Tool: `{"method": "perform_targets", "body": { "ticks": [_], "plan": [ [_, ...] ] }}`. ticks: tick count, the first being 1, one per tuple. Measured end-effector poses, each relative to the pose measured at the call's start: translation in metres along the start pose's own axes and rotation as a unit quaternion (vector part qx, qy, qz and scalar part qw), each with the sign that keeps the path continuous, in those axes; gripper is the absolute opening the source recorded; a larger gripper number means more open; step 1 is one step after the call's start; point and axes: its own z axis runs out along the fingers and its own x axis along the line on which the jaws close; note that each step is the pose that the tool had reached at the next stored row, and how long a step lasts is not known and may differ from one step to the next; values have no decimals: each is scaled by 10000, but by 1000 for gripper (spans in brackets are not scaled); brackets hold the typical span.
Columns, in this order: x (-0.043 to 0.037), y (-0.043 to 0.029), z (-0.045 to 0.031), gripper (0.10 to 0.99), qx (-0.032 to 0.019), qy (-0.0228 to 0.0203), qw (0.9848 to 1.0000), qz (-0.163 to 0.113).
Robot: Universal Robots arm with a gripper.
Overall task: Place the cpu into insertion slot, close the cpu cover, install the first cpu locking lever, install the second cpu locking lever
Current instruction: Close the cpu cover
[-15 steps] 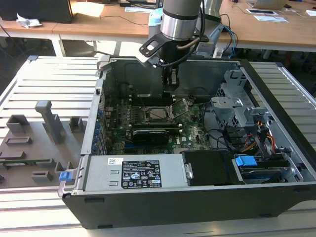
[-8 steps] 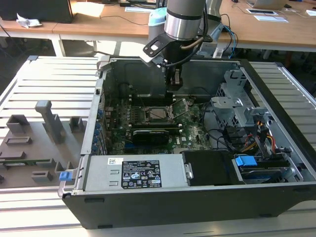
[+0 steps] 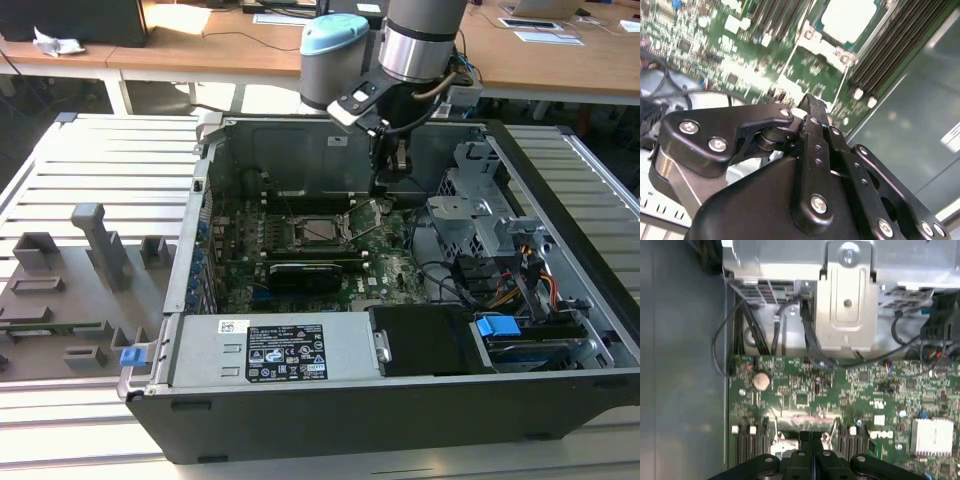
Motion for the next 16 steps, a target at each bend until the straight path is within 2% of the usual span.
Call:
{"method": "perform_targets", "body": {
  "ticks": [1,3,8,12,16],
  "plan": [
    [6,56,-2,106,0,0,10000,-1],
    [6,66,-2,106,0,0,10000,-1],
    [64,231,-7,106,10,-1,10000,-2],
    [109,400,-7,106,26,-3,10000,-2],
    [113,475,27,106,33,-6,10000,-4]
  ]
}}
